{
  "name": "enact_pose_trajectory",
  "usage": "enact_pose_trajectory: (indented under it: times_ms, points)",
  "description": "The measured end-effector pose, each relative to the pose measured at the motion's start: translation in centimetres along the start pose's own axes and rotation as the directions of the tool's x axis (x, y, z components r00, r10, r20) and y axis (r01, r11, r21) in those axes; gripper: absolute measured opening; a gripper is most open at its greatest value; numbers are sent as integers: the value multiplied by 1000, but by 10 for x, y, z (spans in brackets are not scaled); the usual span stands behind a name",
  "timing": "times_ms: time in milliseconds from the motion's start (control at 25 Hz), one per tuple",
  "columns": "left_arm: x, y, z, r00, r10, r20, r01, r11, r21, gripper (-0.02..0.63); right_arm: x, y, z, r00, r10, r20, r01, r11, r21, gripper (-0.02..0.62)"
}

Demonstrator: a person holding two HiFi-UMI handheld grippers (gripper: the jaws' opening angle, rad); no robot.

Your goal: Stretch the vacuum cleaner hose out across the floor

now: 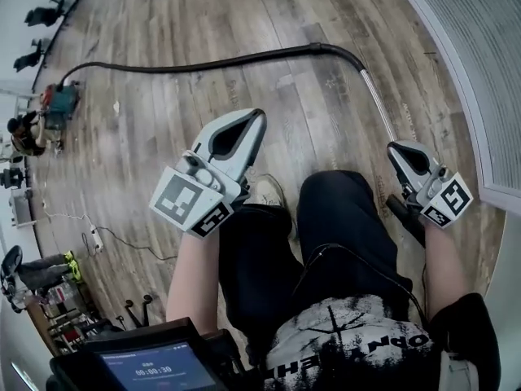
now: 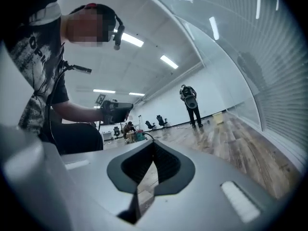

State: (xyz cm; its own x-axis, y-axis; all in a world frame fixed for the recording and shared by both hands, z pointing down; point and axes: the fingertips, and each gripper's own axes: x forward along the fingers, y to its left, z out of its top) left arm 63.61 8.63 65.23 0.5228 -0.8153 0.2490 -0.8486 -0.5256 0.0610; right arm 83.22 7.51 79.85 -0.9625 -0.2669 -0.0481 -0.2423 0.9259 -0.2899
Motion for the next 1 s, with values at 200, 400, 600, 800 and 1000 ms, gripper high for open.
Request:
enact_pose_trajectory:
  times_ms: [200, 400, 600, 800, 1000]
  points:
    - [-28, -23, 41, 992, 48, 121, -67, 985, 162, 0, 31, 24, 40, 999, 43, -11, -44, 994, -96, 6]
    - [-43, -46, 71, 977, 71, 203, -107, 979, 173, 0, 44, 58, 92, 995, 97, -11, -97, 977, -192, 6]
    - [-60, -60, 87, 973, 86, 215, -132, 968, 212, 0, 61, 86, 140, 990, 140, 7, -133, 955, -263, 6]
    - [-76, -37, 93, 958, 131, 254, -178, 969, 173, 0, 96, 104, 166, 978, 203, 51, -180, 938, -296, 6]
    - [-82, 20, 93, 952, 137, 273, -184, 971, 156, 0, 148, 94, 169, 985, 174, 16, -159, 928, -336, 6]
